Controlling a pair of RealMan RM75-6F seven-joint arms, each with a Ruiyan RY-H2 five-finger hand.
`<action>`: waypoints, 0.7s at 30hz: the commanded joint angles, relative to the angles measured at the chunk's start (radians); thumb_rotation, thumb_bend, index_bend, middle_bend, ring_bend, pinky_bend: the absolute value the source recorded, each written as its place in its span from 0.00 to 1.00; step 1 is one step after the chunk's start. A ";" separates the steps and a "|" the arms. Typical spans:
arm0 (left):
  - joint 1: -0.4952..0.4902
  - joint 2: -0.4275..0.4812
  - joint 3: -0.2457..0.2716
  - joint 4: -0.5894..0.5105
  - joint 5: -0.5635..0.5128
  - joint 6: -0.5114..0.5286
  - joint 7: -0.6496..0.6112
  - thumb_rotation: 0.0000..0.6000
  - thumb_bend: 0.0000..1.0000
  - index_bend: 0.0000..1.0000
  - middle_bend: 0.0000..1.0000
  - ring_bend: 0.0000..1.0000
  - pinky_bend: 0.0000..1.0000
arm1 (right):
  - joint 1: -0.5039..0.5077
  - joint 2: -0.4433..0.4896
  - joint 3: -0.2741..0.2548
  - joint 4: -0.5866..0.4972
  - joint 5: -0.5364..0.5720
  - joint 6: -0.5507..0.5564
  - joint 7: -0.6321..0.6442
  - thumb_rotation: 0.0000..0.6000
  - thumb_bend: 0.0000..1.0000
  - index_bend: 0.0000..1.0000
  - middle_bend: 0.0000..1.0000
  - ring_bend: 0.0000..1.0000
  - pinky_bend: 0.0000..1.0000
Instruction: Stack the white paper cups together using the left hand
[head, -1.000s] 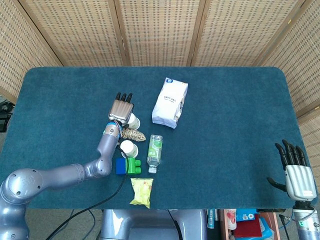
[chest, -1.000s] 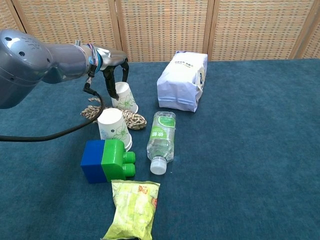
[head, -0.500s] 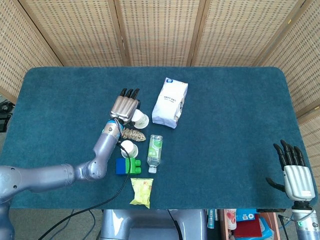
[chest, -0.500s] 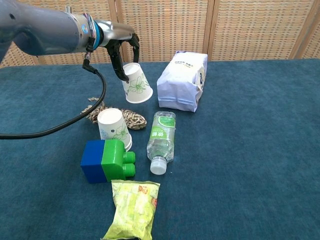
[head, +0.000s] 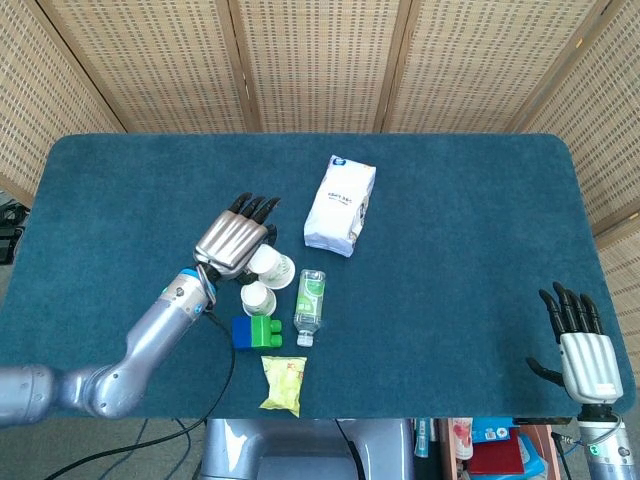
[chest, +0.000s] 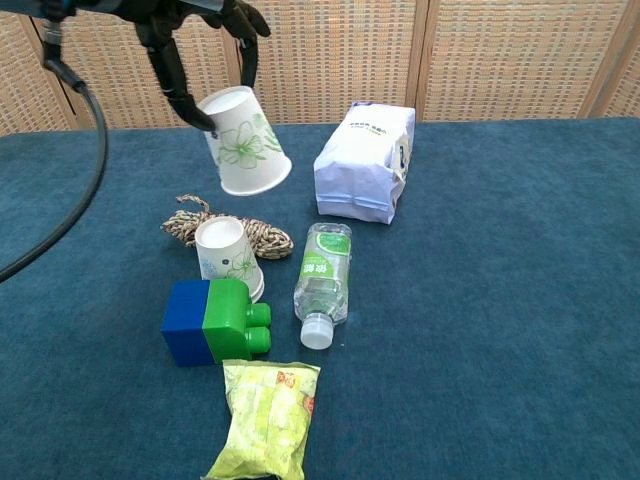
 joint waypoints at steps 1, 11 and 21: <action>0.030 0.056 0.038 -0.050 0.050 -0.016 -0.029 1.00 0.24 0.57 0.00 0.00 0.00 | 0.000 -0.001 -0.001 0.000 -0.002 0.001 -0.002 1.00 0.05 0.00 0.00 0.00 0.00; 0.053 0.093 0.110 -0.052 0.107 -0.042 -0.071 1.00 0.24 0.57 0.00 0.00 0.00 | -0.001 -0.006 -0.005 -0.004 -0.013 0.008 -0.013 1.00 0.05 0.00 0.00 0.00 0.00; 0.033 0.000 0.146 0.027 0.127 -0.028 -0.084 1.00 0.24 0.57 0.00 0.00 0.00 | -0.002 -0.005 -0.005 -0.005 -0.015 0.011 -0.010 1.00 0.05 0.00 0.00 0.00 0.00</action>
